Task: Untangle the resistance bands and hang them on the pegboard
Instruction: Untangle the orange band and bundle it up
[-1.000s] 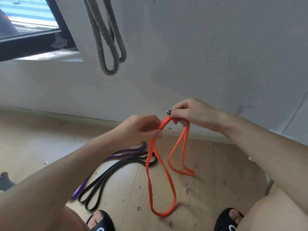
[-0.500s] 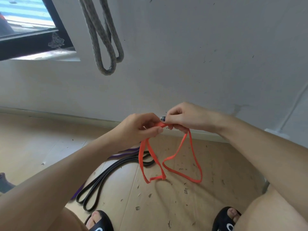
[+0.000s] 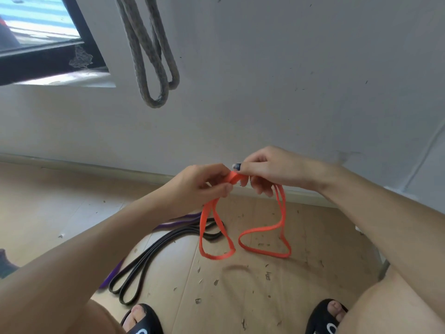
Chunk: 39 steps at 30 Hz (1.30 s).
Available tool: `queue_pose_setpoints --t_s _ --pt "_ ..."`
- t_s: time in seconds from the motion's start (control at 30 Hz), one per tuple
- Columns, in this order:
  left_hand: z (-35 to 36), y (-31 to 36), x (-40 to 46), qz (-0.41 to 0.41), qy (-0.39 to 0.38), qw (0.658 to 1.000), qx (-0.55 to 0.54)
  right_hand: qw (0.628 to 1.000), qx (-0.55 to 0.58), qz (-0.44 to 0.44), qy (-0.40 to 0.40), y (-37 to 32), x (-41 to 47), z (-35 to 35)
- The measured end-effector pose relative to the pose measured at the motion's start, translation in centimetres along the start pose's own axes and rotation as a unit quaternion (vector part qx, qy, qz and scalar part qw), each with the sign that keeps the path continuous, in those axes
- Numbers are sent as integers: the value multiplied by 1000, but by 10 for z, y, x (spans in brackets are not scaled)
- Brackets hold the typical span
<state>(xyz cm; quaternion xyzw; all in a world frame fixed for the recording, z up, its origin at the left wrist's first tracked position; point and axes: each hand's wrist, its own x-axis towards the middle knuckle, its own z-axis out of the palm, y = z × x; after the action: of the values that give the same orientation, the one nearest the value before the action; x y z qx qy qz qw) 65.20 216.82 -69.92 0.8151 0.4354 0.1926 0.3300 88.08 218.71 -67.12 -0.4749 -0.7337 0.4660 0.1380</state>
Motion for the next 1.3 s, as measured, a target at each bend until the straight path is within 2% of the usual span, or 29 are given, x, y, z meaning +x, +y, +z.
queue_pose_setpoints --t_s 0.1,0.2,0.3,0.4,0.57,0.8,0.9,1.03,1.17,1.3 --pt "0 -1 1 9 0 1000 15 1000 -1 -23 13 -2 0 2" --pt "2 -6 -1 32 -13 996 77 999 35 -25 19 -1 -1 -5" --pt "4 -6 -2 56 -11 990 132 999 4 -14 29 3 -2 -8" --pt "3 -3 0 43 0 992 114 997 -59 -14 40 4 -2 -7" --pt "2 -6 1 16 -9 994 105 996 -65 -31 52 2 0 1" --pt "-3 -16 0 -21 -37 993 114 997 9 -29 72 5 -2 -13" --pt "-4 -19 1 -26 -49 988 142 998 -3 -7 57 10 -1 -14" --pt "0 -15 2 4 -53 987 155 999 18 45 -5 10 3 -4" --pt "6 -12 5 15 -40 992 119 999 -50 6 -5 4 7 11" --pt "2 -10 0 -25 -57 997 -34 998 -53 -6 38 4 11 8"
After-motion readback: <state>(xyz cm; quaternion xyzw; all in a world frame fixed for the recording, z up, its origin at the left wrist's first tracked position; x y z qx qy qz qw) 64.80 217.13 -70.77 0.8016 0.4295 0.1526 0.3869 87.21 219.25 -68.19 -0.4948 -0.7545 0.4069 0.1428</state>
